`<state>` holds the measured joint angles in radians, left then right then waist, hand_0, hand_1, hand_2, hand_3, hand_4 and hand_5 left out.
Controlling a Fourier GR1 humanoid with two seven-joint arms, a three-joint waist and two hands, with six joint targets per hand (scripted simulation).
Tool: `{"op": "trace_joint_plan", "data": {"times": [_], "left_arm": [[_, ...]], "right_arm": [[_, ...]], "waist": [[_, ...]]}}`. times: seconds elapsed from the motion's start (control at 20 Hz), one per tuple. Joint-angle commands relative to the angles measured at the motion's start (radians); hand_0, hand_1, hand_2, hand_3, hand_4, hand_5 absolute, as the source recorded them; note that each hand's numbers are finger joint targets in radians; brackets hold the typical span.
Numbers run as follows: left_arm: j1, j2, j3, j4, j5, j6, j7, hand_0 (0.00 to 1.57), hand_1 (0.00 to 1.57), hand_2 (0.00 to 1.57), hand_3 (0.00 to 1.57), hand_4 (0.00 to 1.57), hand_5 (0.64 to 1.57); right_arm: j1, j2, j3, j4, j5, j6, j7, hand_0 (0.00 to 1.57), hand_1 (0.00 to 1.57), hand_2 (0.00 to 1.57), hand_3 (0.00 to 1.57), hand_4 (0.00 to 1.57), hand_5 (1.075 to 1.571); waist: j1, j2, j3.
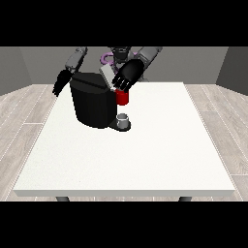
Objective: Insert the coffee pod into the coffee machine and close the lid
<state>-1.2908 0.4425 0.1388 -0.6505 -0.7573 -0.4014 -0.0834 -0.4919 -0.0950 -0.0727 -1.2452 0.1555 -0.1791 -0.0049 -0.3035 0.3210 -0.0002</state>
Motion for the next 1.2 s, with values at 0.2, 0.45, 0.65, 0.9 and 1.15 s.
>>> {"op": "trace_joint_plan", "data": {"times": [0.2,0.45,0.65,0.9,1.15], "left_arm": [[-0.002,0.002,-0.049,-0.005,-0.064,0.046,-0.011,1.21,1.21,1.23,1.13,0.0,1.571],[0.04,0.002,-0.089,-0.023,-0.099,0.062,-0.071,1.16,1.16,1.19,1.07,0.0,1.571],[0.023,0.065,-0.04,0.046,-0.094,0.086,-0.086,1.1,1.1,1.13,0.99,0.0,1.571],[0.003,0.002,-0.029,0.02,-0.076,0.121,-0.077,1.14,1.14,1.14,0.96,0.0,1.571],[0.006,0.048,-0.01,0.024,-0.078,0.165,-0.146,1.25,1.25,1.21,0.95,0.0,1.571]], "right_arm": [[0.028,0.035,0.019,0.008,0.015,-0.028,-0.039,0.0,0.0,0.0,0.0,0.15,1.571],[0.032,0.0,-0.028,0.043,-0.01,-0.017,-0.036,0.0,0.0,0.0,0.0,0.0,1.571],[0.003,-0.012,0.017,-0.042,0.006,0.015,0.04,0.0,0.0,0.0,0.0,0.0,1.571],[-0.025,-0.008,-0.011,-0.01,-0.011,0.003,0.024,0.0,0.0,0.0,0.0,0.04,1.571],[-0.033,0.0,0.01,-0.041,0.006,-0.007,0.057,0.0,0.0,0.0,0.0,0.14,1.571]], "waist": [[-0.006,0.006,0.0008],[0.036,-0.008,0.0007],[-0.034,0.027,0.0001],[-0.013,0.031,0.0005],[-0.02,0.057,0.0]]}}
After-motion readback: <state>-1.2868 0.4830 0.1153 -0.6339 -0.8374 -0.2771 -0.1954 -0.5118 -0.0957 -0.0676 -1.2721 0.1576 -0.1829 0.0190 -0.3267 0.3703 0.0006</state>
